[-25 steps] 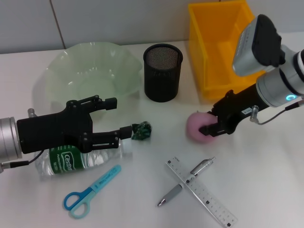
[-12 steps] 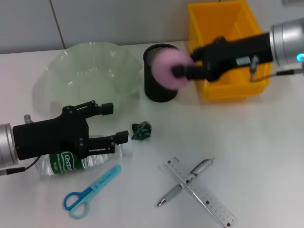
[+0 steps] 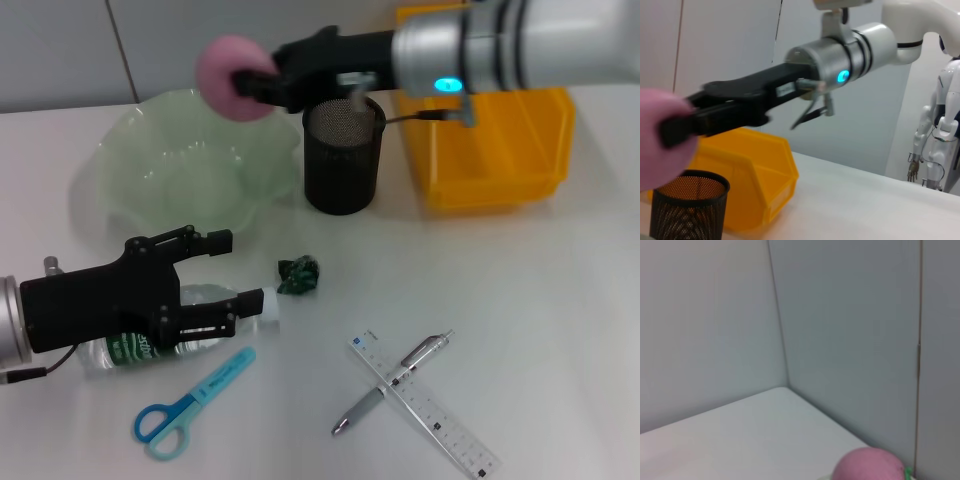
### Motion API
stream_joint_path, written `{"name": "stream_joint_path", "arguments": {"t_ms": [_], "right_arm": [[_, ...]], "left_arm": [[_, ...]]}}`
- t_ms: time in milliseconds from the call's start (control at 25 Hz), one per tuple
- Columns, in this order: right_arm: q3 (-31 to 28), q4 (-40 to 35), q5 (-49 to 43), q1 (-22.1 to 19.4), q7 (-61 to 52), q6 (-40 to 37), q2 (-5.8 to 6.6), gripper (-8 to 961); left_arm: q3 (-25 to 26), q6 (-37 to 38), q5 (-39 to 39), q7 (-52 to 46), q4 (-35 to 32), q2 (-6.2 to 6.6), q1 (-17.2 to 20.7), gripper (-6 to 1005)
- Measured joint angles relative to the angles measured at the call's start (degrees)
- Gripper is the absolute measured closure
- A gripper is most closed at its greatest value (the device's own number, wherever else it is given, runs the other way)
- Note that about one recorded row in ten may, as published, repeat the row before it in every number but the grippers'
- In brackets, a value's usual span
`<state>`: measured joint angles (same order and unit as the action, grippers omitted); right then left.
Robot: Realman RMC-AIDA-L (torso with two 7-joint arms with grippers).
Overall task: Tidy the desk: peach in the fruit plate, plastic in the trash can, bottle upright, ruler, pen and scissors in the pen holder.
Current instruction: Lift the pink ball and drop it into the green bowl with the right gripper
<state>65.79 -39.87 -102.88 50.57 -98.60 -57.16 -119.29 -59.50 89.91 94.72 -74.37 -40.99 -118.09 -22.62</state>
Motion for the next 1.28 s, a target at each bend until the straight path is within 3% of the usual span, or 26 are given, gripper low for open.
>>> {"name": "stream_joint_path", "arguments": {"t_ms": [240, 480, 560, 800, 1000, 1280], "right_arm": [[10.46, 6.38, 7.22, 5.45, 0.24, 12.99, -0.43, 719], [19.73, 7.16, 14.51, 6.52, 0.3, 20.29, -0.57, 759], [20.08, 7.17, 14.98, 6.52, 0.24, 20.6, -0.58, 803], [20.13, 7.19, 15.31, 6.04, -0.14, 20.79, -0.59, 749], [20.16, 7.22, 15.39, 6.0, -0.19, 20.73, -0.59, 528], [20.04, 6.93, 15.43, 6.02, -0.22, 21.03, -0.59, 396]], "left_arm": [[0.73, 0.04, 0.02, 0.07, 0.15, 0.25, 0.79, 138], [1.44, 0.77, 0.06, 0.5, 0.08, 0.49, 1.38, 138], [1.46, 0.83, 0.06, 0.53, 0.08, 0.52, 1.41, 138], [1.49, 0.94, 0.05, 0.54, 0.1, 0.61, 1.45, 138], [1.49, 1.05, -0.03, 0.58, 0.12, 0.74, 1.53, 139], [2.2, 1.41, 0.04, 0.64, 0.12, 0.76, 1.53, 139]]}}
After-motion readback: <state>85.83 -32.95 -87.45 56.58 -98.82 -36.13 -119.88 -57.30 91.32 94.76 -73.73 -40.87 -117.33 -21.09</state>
